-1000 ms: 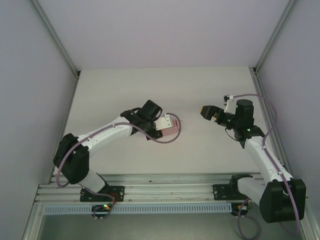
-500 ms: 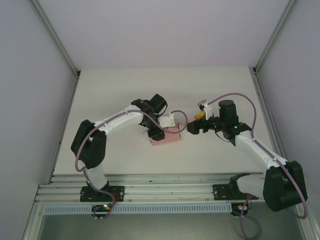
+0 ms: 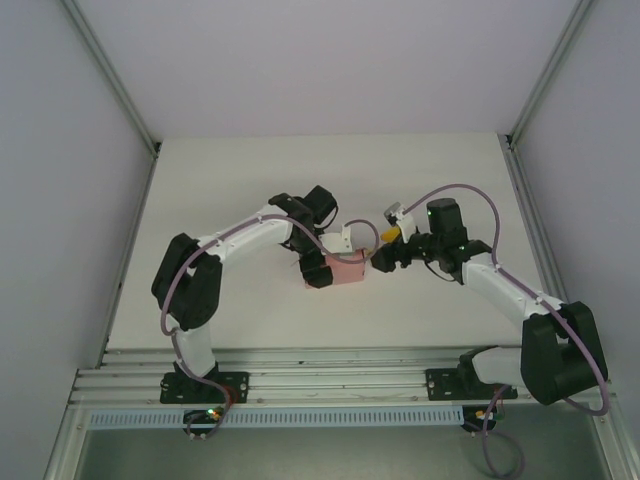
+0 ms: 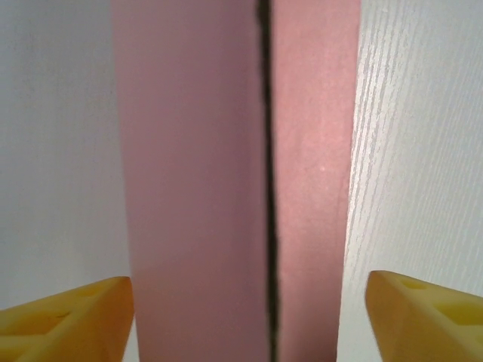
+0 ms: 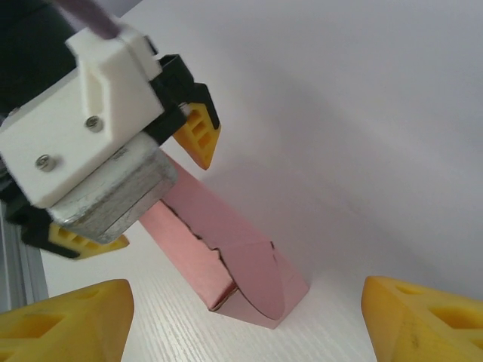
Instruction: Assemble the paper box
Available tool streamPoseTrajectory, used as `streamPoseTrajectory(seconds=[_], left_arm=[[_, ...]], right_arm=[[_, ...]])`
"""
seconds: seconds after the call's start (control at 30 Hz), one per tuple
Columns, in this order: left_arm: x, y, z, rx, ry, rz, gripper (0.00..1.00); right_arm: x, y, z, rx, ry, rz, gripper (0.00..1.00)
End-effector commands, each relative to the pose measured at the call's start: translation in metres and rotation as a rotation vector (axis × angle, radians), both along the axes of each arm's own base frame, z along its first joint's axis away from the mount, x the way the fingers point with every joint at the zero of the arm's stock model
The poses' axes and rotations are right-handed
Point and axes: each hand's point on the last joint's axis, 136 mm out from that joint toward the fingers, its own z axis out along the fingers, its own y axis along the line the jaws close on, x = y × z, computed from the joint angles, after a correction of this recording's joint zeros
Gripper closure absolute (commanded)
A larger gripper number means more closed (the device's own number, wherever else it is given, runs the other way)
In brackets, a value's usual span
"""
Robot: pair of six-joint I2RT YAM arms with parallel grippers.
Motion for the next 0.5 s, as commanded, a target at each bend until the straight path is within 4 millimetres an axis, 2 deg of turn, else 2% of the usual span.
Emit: streamPoseTrajectory(seconds=[0.0,0.13,0.23,0.3,0.37,0.47], left_arm=[[0.003,0.012,0.011,0.005,-0.020,0.024,0.25],[0.002,0.016,0.013,-0.018,-0.012,0.049,0.26],[0.000,0.017,0.015,-0.032,-0.021,0.045,0.27],[0.001,0.017,0.014,-0.035,-0.029,0.043,0.28],[0.001,0.018,0.013,-0.030,-0.026,0.047,0.29],[0.002,0.018,0.011,-0.029,-0.029,0.050,0.31]], right_arm=[[-0.006,0.009,-0.006,-0.084,-0.045,0.073,0.21],[0.005,0.009,-0.019,-0.165,-0.031,0.043,0.25],[0.016,0.010,-0.019,-0.175,-0.036,0.022,0.34],[0.018,0.013,-0.014,-0.160,-0.048,0.034,0.45],[0.019,0.016,-0.020,-0.161,-0.028,0.051,0.58],[0.020,0.016,-0.020,-0.167,-0.020,0.055,0.69]])
